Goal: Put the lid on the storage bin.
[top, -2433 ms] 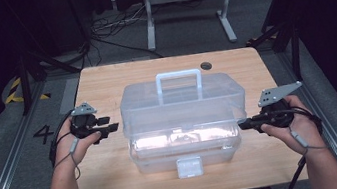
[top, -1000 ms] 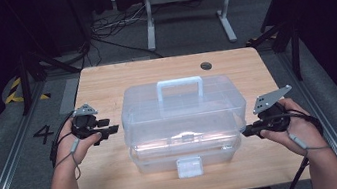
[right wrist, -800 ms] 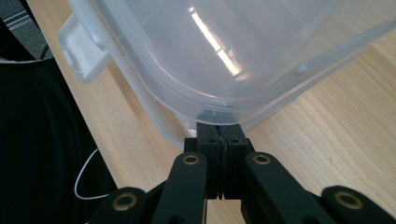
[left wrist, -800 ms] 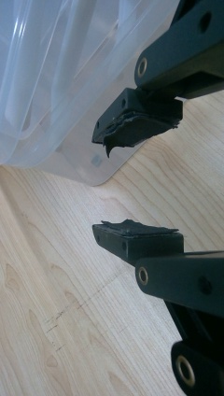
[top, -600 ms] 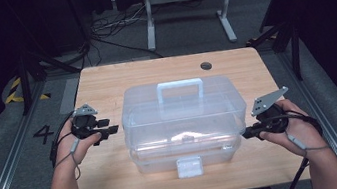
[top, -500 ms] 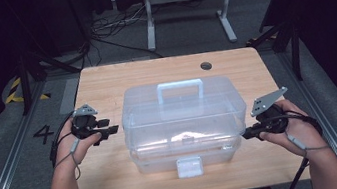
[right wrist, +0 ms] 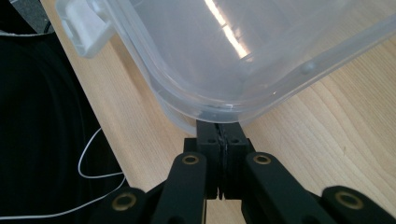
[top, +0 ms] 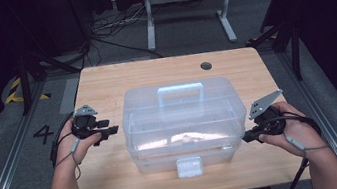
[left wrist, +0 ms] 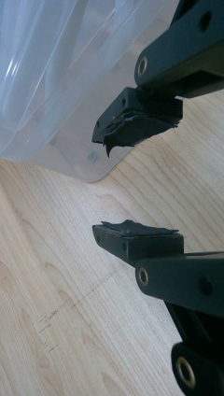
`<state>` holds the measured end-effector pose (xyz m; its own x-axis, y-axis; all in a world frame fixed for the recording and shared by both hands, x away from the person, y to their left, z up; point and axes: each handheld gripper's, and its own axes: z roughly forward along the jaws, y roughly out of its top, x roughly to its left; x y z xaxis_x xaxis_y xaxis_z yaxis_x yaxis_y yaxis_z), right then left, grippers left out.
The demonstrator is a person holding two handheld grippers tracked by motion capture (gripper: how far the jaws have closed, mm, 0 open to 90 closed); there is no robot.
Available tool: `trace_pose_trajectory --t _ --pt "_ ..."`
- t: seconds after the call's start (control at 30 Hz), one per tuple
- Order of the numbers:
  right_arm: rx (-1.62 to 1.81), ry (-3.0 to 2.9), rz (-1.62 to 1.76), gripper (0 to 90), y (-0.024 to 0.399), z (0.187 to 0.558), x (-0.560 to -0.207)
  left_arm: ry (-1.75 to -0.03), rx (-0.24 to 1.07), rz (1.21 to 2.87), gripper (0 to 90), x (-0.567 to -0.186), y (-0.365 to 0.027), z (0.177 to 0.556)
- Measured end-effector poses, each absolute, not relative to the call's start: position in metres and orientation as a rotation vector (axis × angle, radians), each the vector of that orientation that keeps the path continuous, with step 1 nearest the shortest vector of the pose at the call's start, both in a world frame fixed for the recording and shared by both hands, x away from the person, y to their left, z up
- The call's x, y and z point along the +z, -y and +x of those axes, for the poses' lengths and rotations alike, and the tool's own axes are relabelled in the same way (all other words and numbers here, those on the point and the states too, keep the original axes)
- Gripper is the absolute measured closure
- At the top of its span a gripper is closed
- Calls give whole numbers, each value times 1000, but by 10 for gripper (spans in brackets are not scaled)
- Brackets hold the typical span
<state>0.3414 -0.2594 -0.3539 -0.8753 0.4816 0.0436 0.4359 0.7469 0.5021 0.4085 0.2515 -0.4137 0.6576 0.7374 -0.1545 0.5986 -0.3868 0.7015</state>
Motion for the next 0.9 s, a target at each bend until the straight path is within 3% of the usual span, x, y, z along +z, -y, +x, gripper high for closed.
trace_pose_trajectory --t 0.9 --pt "714 -2908 742 893 256 343 -361 -1056 226 2112 496 -418 -255 410"
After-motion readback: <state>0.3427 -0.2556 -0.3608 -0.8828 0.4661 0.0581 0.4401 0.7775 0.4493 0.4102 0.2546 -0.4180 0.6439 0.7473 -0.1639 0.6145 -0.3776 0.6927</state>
